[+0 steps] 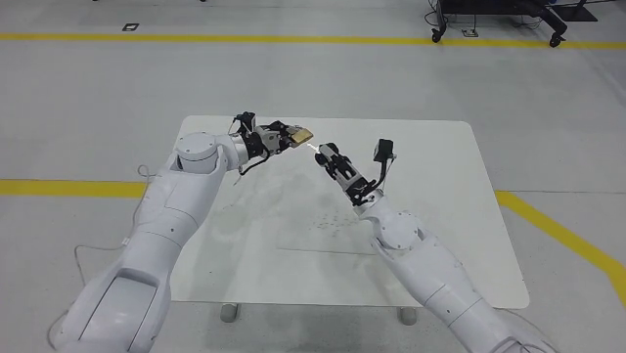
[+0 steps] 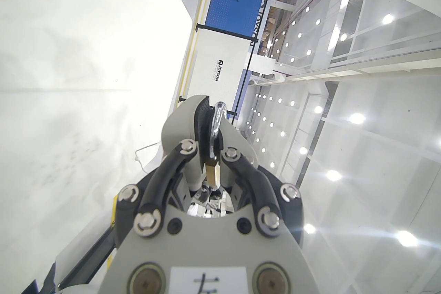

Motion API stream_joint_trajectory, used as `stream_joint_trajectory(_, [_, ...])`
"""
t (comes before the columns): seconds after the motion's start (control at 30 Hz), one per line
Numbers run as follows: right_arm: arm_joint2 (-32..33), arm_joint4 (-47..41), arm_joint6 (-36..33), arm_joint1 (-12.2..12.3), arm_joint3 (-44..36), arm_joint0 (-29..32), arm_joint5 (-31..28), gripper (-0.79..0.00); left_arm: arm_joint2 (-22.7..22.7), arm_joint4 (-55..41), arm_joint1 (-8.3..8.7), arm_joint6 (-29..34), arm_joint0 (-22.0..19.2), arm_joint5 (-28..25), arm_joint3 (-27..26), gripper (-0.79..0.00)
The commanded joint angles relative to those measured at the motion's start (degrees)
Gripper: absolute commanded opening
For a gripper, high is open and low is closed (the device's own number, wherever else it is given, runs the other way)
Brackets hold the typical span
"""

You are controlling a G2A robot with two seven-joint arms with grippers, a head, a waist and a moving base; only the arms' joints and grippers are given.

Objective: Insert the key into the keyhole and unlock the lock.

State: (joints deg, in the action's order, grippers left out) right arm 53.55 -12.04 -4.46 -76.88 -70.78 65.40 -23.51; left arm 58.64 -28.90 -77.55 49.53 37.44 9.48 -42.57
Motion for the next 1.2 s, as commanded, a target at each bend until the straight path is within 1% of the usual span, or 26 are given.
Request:
stream_joint_trajectory(0.0, [-0.1, 0.5, 0.0, -0.2, -0.2, -0.2, 0.7, -0.785, -0.1, 0.4, -0.03, -0.1, 0.0, -0.1, -0.1, -0.785])
stream_joint_trajectory(0.13, [-0.2, 1.4, 0.1, -0.5, -0.4, -0.3, 1.4, -0.785, -0.2, 2.2, 0.01, -2.2, 0.2, -2.6, -0.9, -0.785])
stream_joint_trajectory(0.3, [0.2, 3.4, 1.8, -0.8, -0.6, 0.0, 2.1, -0.785, 0.2, 4.2, 0.24, -4.8, 1.8, -6.0, -3.3, -0.785])
stream_joint_trajectory(0.7, [1.1, 5.9, 4.5, -1.5, -1.0, 0.7, 3.2, -0.785, 1.1, 5.6, 0.75, -4.1, 3.6, -5.4, -6.2, -0.785])
stream_joint_trajectory(0.83, [1.0, 7.7, 5.5, -1.9, -0.9, 0.5, 4.4, -0.785, 1.3, 6.1, 0.82, -4.2, 4.0, -5.5, -6.9, -0.785])
stream_joint_trajectory(1.0, [1.1, 8.5, 6.5, -2.2, -1.1, 0.7, 4.8, -0.785, 1.7, 6.6, 0.84, -6.4, 4.8, -6.9, -8.0, -0.785])
stream_joint_trajectory(1.17, [1.6, 8.9, 6.5, -2.5, -1.3, 1.0, 5.1, -0.785, 1.9, 7.1, 0.92, -6.6, 5.4, -6.9, -8.9, -0.785])
